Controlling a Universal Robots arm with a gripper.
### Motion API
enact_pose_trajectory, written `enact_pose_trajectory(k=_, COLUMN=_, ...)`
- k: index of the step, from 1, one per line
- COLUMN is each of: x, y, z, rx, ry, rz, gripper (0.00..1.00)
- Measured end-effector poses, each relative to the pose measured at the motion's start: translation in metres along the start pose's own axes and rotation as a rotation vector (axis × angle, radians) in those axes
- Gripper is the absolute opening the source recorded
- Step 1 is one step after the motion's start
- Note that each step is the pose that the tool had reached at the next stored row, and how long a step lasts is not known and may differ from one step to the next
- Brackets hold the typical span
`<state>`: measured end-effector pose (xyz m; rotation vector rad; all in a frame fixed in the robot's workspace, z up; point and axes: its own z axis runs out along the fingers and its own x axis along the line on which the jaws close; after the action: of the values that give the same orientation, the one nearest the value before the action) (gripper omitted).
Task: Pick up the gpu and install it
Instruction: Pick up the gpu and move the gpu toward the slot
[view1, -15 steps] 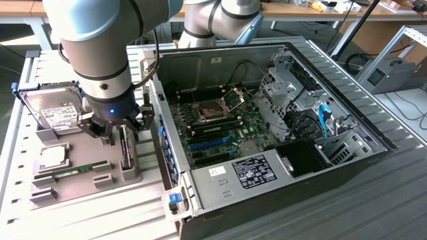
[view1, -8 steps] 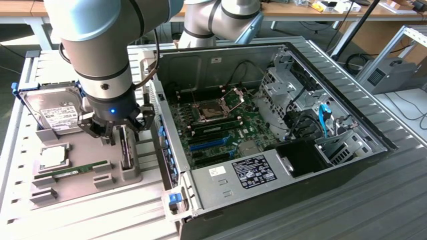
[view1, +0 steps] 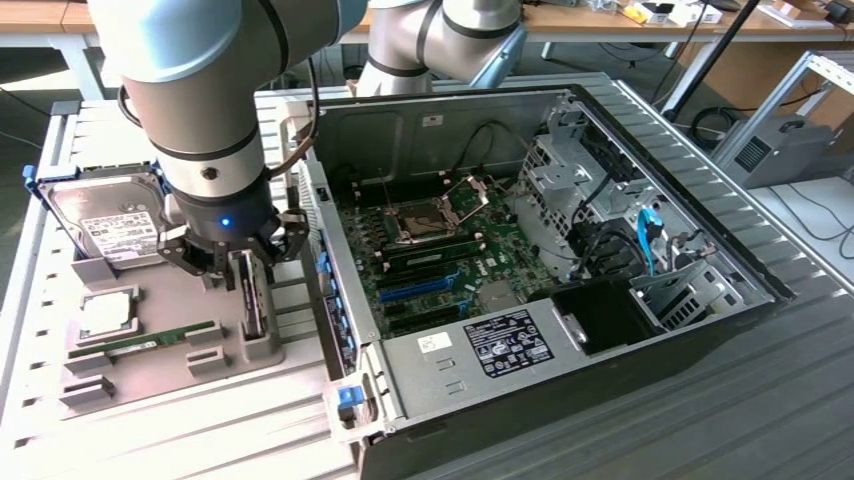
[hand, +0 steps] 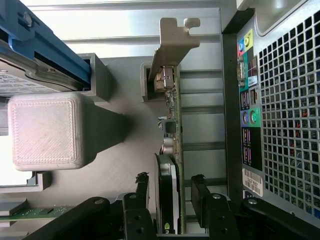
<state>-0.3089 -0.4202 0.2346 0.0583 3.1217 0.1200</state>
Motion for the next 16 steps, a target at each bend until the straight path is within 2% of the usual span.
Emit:
enact_pose_trajectory(k=7, x=0.0, y=0.0, z=0.0, rx=0.0, ry=0.0, rz=0.0, gripper=0.47)
enact_pose_trajectory(k=8, x=0.0, y=0.0, z=0.0, rx=0.0, ry=0.0, rz=0.0, gripper=0.45)
enact_pose_trajectory(k=9, x=0.0, y=0.0, z=0.0, rx=0.0, ry=0.0, rz=0.0, gripper=0.38)
enact_pose_trajectory(k=16, x=0.0001, y=0.0, z=0.0, rx=0.0001, ry=0.0001, rz=0.0, gripper=0.38)
